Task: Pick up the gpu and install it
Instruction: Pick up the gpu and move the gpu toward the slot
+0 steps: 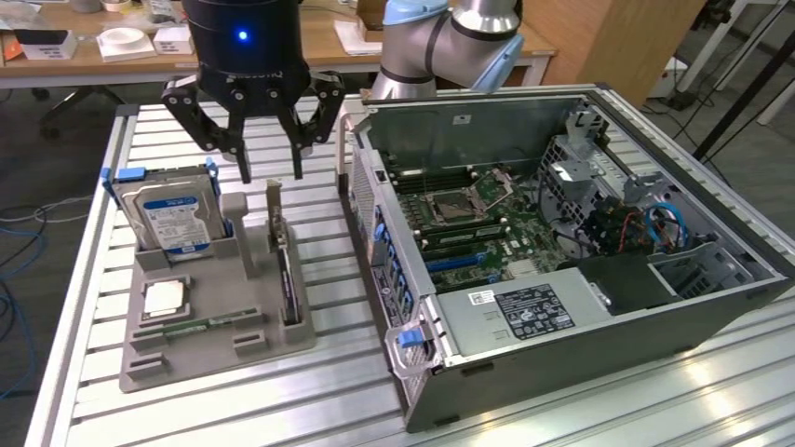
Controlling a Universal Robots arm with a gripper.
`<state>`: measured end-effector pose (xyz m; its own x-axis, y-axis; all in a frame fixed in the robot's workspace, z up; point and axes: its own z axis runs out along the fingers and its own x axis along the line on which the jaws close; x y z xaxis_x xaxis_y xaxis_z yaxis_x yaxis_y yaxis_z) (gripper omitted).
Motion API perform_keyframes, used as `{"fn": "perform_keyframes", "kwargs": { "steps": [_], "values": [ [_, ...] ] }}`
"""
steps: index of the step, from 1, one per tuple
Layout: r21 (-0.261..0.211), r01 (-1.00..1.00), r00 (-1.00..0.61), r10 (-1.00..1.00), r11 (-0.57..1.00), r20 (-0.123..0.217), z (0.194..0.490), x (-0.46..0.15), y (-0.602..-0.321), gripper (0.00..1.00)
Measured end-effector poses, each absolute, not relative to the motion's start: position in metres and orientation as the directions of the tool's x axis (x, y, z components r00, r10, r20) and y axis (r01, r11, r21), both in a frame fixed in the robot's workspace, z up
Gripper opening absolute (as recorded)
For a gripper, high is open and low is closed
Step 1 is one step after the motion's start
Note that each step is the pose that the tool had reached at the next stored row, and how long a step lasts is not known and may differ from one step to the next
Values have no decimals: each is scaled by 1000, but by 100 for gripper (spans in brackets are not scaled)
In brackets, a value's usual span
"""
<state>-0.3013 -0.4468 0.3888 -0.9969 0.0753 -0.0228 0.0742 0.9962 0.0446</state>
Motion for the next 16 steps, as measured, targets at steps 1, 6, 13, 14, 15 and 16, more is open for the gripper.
{"fn": "perform_keyframes", "kwargs": {
  "steps": [1, 6, 13, 14, 15, 16],
  "values": [
    [45, 74, -997, 75, 996, -23, 388, -301, -447, 53],
    [45, 74, -997, 75, 996, -23, 385, -301, -447, 53],
    [45, 74, -997, 75, 996, -23, 380, -301, -447, 53],
    [45, 74, -997, 75, 996, -23, 380, -301, -447, 53],
    [45, 74, -997, 75, 996, -23, 379, -301, -447, 53],
    [45, 74, -997, 75, 996, -23, 379, -301, -447, 53]
  ]
}}
